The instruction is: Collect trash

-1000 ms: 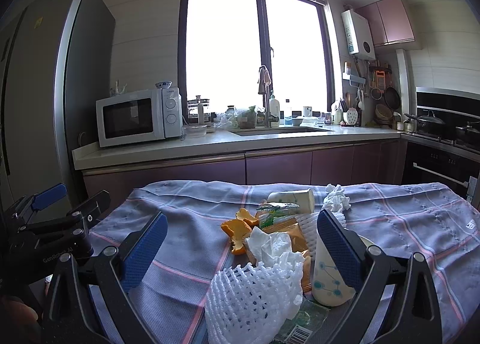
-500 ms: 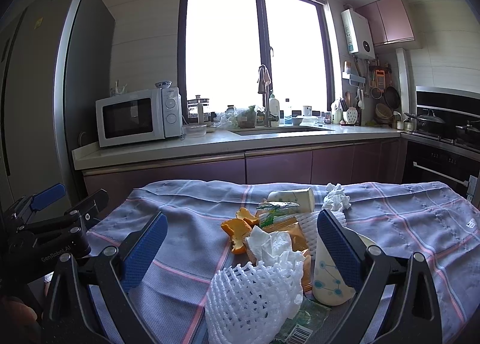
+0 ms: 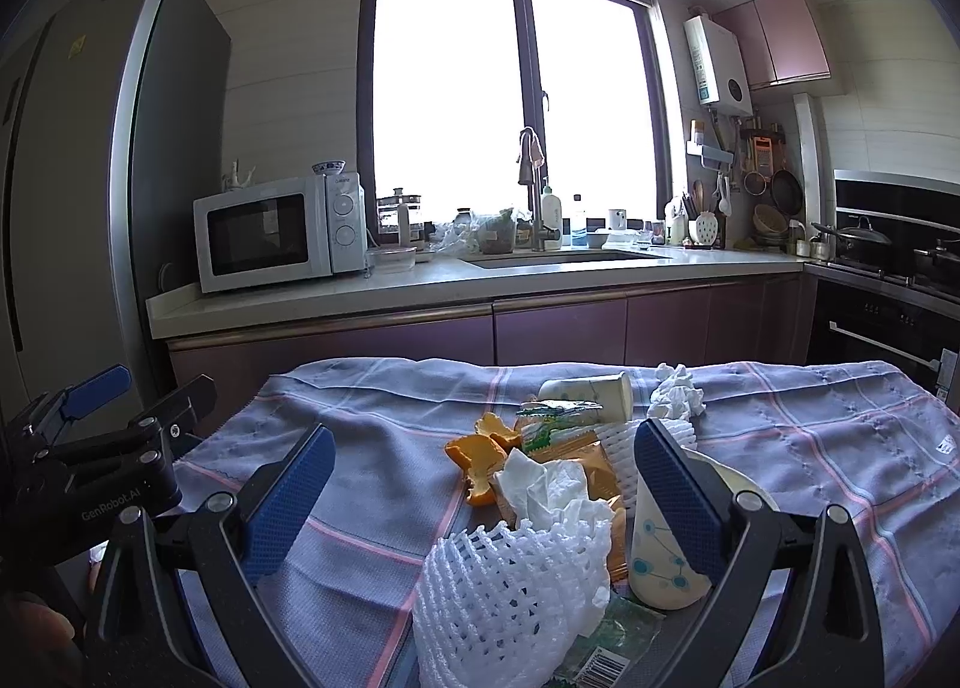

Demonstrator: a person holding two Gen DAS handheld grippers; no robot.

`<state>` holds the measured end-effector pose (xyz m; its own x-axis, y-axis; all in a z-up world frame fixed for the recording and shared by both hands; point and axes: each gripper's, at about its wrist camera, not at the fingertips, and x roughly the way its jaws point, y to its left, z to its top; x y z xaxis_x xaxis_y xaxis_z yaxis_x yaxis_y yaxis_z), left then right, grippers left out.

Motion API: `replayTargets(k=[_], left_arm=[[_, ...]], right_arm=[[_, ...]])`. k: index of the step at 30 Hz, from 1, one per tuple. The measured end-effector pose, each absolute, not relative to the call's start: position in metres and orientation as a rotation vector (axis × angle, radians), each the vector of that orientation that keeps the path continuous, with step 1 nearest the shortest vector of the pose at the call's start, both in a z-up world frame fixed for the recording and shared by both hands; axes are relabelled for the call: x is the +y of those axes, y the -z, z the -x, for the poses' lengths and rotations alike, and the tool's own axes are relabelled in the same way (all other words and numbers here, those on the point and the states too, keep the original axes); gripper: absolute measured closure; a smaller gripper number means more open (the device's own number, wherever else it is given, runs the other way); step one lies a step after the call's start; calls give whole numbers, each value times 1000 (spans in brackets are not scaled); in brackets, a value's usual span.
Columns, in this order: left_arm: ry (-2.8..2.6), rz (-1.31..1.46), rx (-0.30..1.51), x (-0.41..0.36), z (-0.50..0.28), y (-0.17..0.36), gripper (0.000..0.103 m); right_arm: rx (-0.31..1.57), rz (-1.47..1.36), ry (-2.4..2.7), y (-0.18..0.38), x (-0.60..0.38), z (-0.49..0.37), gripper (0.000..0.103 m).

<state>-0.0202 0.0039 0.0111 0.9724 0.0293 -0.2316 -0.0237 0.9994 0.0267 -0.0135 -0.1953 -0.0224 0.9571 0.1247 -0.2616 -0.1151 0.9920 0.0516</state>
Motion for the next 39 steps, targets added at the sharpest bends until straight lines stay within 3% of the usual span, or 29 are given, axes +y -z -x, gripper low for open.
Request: replayTargets(k=[39], left_arm=[[33, -47, 279, -13, 9, 0, 6]], right_arm=[[303, -61, -151, 20, -206, 11, 6]])
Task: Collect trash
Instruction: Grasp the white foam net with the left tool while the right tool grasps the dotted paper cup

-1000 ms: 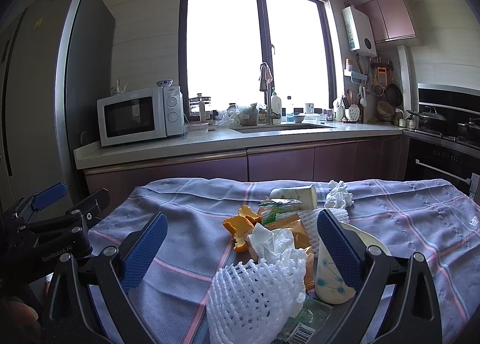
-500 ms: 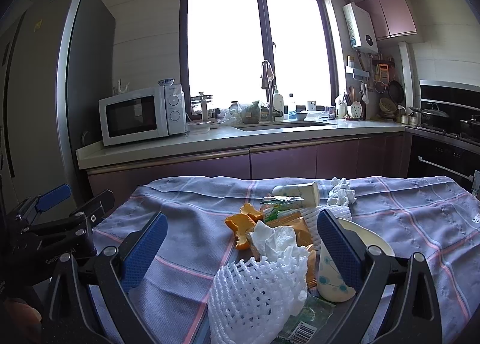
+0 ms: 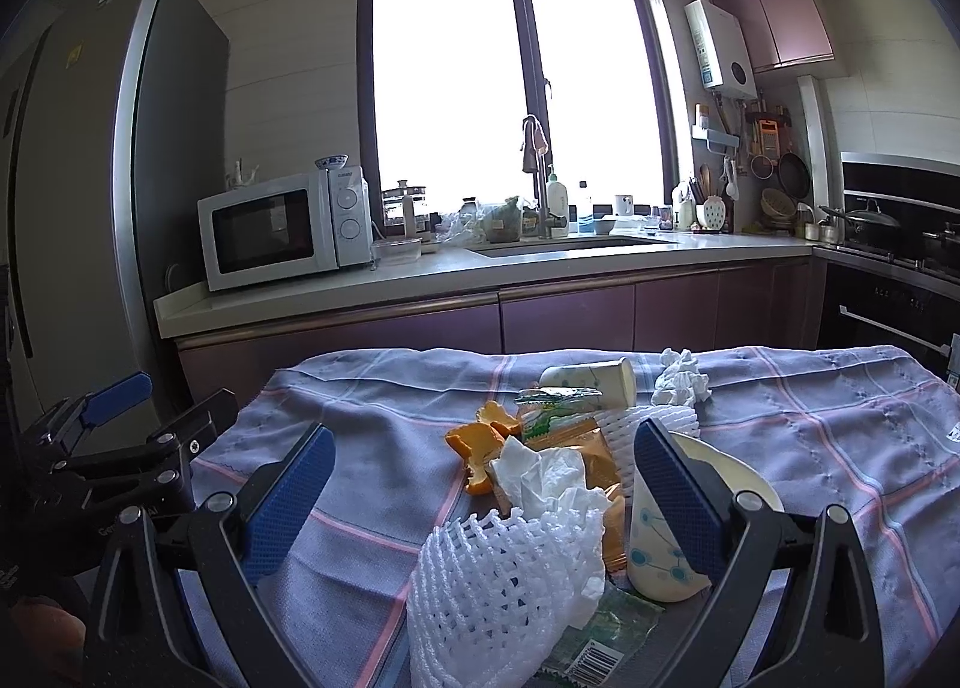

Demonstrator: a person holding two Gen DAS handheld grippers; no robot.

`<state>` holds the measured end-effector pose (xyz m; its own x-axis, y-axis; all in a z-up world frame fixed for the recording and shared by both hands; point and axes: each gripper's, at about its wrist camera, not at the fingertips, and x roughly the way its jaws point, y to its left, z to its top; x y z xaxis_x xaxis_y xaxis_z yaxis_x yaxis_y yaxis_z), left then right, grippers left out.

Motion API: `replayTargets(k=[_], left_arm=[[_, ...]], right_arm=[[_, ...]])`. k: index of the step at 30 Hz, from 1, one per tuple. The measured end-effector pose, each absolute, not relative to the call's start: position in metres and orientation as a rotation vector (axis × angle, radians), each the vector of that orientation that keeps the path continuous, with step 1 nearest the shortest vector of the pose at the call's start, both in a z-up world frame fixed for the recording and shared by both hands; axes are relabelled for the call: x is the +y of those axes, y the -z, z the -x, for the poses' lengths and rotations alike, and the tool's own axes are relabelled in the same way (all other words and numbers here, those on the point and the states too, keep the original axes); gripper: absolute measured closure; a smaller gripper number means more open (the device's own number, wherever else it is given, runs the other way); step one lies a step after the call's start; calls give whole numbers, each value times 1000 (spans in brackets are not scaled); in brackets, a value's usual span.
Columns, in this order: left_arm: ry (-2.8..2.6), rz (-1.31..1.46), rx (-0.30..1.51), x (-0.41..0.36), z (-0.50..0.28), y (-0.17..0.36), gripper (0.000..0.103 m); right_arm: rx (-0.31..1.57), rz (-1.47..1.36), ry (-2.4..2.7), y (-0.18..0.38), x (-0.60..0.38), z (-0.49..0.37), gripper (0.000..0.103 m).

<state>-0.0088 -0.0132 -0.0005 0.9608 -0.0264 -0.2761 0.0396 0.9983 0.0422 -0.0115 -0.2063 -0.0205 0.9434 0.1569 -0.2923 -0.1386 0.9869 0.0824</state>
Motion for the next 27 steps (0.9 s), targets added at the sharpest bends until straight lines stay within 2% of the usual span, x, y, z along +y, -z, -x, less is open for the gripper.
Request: replayTargets(k=[10, 24, 27], left_arm=[[208, -70, 388, -33, -4, 14, 6], [644, -76, 579, -94, -10, 42, 6], [683, -79, 621, -108, -13, 49, 6]], right_arm=[[354, -95, -120, 30, -239, 13, 7], [437, -228, -11, 51, -311, 6, 15], [482, -258, -32, 60, -320, -3, 20]])
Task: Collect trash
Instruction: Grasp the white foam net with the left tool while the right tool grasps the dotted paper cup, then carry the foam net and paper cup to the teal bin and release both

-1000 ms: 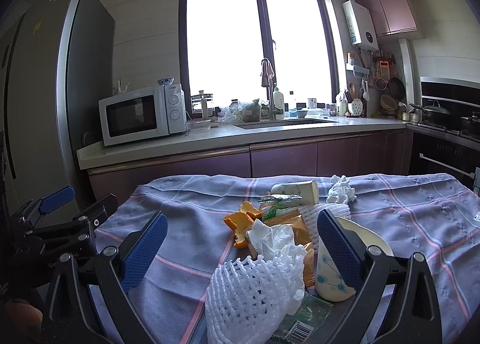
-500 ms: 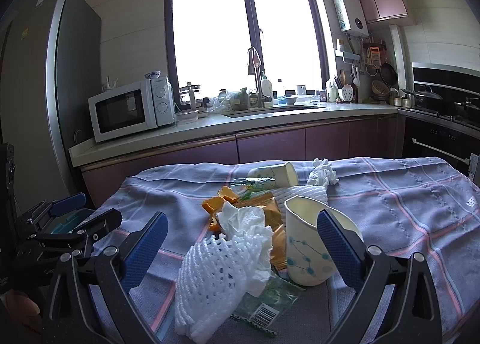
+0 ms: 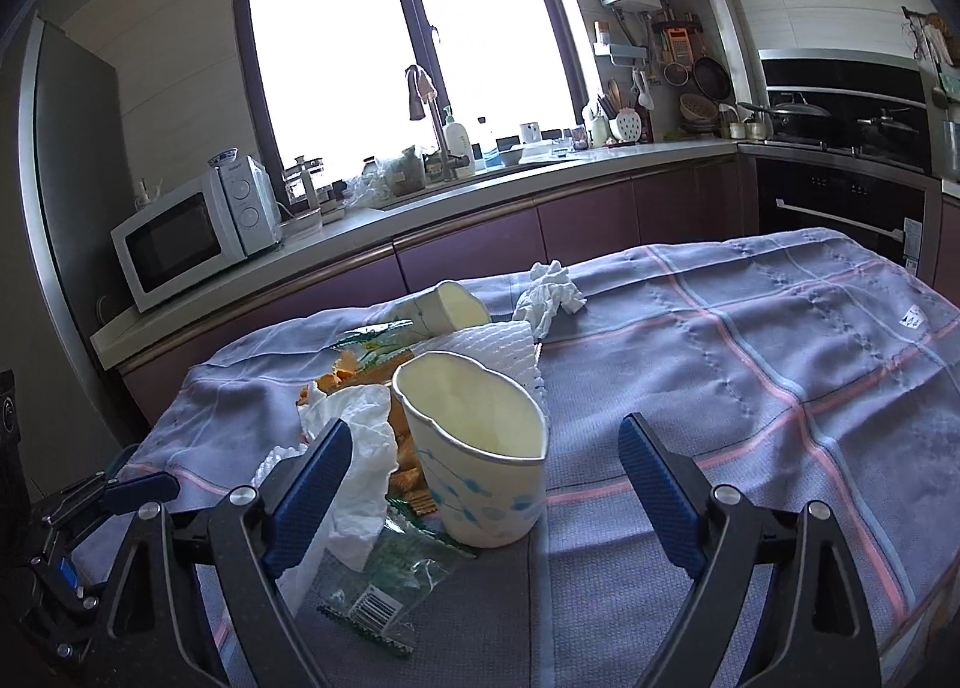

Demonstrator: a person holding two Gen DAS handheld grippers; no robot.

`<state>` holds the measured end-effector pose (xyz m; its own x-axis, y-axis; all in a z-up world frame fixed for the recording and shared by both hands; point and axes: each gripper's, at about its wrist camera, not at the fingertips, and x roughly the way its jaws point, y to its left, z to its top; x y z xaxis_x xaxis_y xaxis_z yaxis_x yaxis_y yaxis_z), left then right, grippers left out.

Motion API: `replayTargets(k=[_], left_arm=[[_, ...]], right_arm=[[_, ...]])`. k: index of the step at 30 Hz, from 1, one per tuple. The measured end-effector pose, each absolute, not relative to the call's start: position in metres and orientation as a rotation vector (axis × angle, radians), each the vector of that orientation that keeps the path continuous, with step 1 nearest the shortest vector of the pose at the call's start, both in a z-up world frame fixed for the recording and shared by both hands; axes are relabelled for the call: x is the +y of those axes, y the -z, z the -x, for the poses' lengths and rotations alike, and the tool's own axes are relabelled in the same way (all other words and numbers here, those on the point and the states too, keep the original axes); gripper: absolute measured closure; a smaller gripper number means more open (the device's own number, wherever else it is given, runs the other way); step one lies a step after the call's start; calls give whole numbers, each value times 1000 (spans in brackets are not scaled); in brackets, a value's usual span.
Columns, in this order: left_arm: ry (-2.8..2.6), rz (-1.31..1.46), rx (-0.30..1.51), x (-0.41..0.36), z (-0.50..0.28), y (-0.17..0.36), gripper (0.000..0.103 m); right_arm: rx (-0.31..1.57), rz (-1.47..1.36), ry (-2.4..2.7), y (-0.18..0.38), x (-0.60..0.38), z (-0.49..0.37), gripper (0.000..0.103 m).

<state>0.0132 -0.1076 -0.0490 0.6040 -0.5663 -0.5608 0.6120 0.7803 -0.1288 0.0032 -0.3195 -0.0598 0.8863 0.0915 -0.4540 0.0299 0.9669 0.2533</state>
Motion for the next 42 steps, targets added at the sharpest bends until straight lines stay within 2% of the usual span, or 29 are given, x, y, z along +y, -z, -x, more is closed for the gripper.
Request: replayTargets(k=[3, 4, 5, 7, 8, 11, 15, 17, 19, 30, 42], left_arm=[[698, -74, 663, -116, -22, 56, 6], [700, -72, 680, -119, -26, 59, 9], [696, -69, 701, -120, -30, 62, 13], [702, -54, 749, -121, -41, 71, 28], [711, -40, 771, -122, -44, 74, 31], [719, -25, 793, -120, -51, 80, 44], [752, 14, 802, -115, -57, 81, 72], [754, 28, 794, -112, -58, 80, 76], [754, 45, 782, -108, -55, 76, 85], [666, 61, 637, -49, -34, 30, 87], [298, 24, 554, 93, -20, -13, 87]], right_arm=[[505, -276, -72, 66, -323, -10, 26], [506, -281, -85, 67, -323, -11, 31], [508, -284, -99, 68, -323, -12, 37], [512, -291, -124, 69, -322, -15, 47], [514, -294, -136, 70, -321, -16, 54], [508, -300, -159, 70, -320, -15, 65], [484, -306, -176, 66, -320, -11, 69], [467, -303, -179, 62, -319, -8, 70], [452, -293, -173, 57, -318, -5, 70], [345, -263, -233, 14, -302, 13, 71], [410, -221, -665, -5, -164, -31, 71]])
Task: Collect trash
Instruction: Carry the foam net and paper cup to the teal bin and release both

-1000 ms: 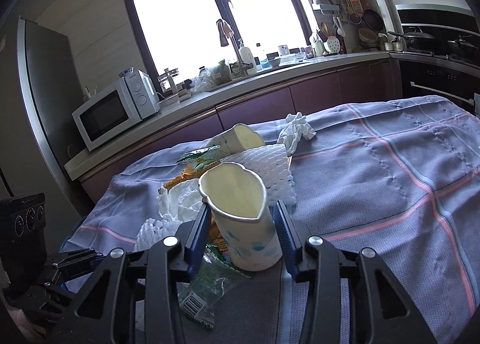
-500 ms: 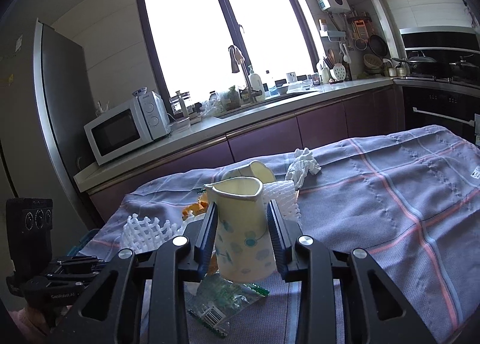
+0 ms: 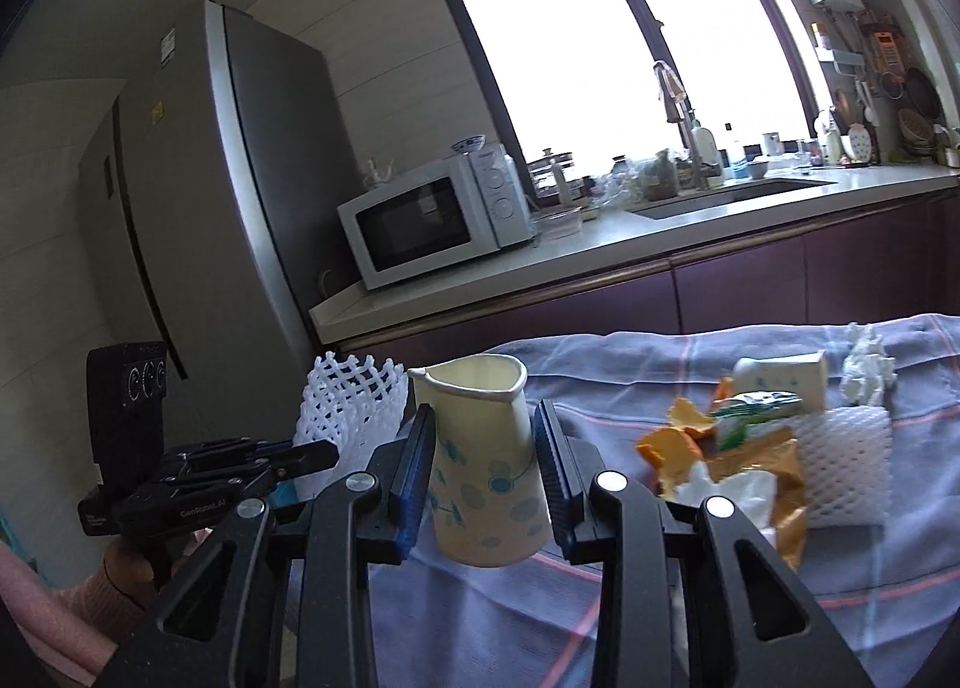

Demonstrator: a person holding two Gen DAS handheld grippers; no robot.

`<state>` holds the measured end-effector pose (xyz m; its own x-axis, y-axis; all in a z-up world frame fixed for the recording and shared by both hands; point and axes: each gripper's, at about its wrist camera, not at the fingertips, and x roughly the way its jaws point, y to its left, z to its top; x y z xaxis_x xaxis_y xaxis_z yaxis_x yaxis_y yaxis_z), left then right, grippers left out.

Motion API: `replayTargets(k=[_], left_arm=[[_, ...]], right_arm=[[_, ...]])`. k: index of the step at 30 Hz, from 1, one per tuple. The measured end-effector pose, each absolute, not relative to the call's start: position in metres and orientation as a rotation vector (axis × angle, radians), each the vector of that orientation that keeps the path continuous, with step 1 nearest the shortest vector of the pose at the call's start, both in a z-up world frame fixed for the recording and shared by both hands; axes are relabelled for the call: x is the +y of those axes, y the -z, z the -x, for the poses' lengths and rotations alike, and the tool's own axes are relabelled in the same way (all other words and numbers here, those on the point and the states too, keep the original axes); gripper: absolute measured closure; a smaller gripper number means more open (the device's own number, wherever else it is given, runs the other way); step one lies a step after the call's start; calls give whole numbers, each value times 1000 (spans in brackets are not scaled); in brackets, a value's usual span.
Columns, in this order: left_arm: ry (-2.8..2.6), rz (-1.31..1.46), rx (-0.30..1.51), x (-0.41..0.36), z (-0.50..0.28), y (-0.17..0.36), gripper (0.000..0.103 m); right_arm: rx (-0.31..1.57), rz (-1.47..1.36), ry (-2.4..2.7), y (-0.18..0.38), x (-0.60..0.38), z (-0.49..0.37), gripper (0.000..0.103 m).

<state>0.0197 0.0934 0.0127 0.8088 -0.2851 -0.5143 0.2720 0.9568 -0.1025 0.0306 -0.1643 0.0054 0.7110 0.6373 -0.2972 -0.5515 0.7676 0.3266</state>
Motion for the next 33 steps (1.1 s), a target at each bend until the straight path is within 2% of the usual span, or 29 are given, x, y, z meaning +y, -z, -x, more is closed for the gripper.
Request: replayTargets(k=[13, 29, 33], left_arm=[[-11, 11, 688, 231, -60, 27, 86], [-47, 24, 810, 274, -121, 96, 82], [-43, 42, 815, 284, -127, 108, 76]], right_arm=[[554, -176, -956, 13, -23, -97, 71], [745, -67, -1009, 52, 85, -154, 71], [791, -47, -1010, 61, 105, -161, 71]])
